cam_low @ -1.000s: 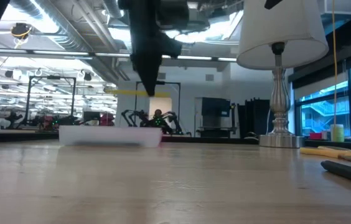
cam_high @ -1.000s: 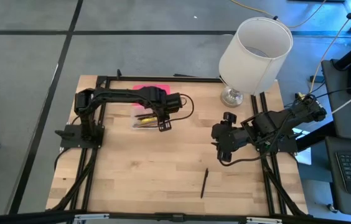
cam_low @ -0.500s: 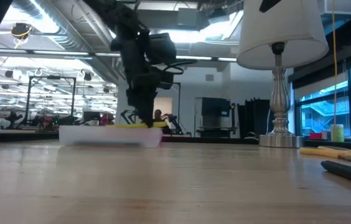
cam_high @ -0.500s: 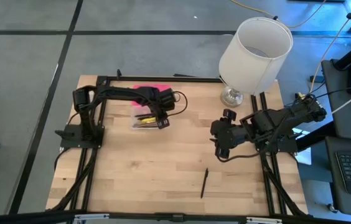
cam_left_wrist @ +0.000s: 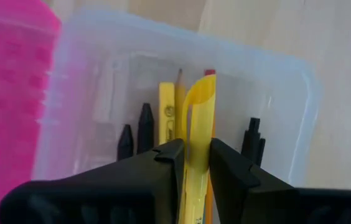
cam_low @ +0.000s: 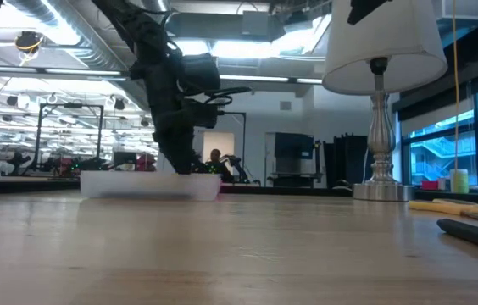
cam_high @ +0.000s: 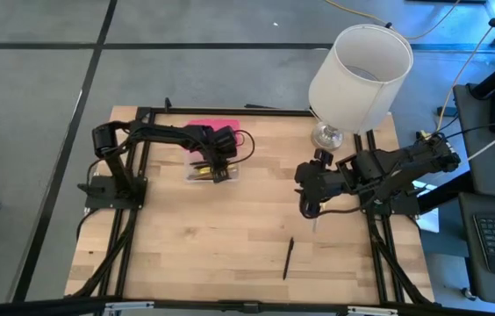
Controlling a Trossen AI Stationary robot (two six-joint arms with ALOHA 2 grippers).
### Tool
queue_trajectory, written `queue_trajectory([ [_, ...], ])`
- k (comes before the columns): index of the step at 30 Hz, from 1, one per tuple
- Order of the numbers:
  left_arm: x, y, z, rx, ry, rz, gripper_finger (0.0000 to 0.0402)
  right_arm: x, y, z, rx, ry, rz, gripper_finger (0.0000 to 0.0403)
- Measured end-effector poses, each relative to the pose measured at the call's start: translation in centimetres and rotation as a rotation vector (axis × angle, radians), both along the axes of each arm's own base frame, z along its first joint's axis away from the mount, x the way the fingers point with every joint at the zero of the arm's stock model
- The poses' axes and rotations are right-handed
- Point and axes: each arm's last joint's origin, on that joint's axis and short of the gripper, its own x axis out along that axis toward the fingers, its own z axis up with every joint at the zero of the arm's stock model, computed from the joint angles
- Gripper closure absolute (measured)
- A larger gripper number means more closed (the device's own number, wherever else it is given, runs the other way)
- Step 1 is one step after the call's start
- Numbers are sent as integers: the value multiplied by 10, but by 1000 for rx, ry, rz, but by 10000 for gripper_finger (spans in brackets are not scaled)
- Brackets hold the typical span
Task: Pick & place school supplies into a supply box
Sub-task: Put the yellow pen into the pink supply box
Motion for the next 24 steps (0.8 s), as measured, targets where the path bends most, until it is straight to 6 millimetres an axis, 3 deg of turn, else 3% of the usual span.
queue_trajectory([
  [24, -4, -2, -6, -10, 30, -37, 348, 2, -5, 0, 4, -5, -21, 174],
])
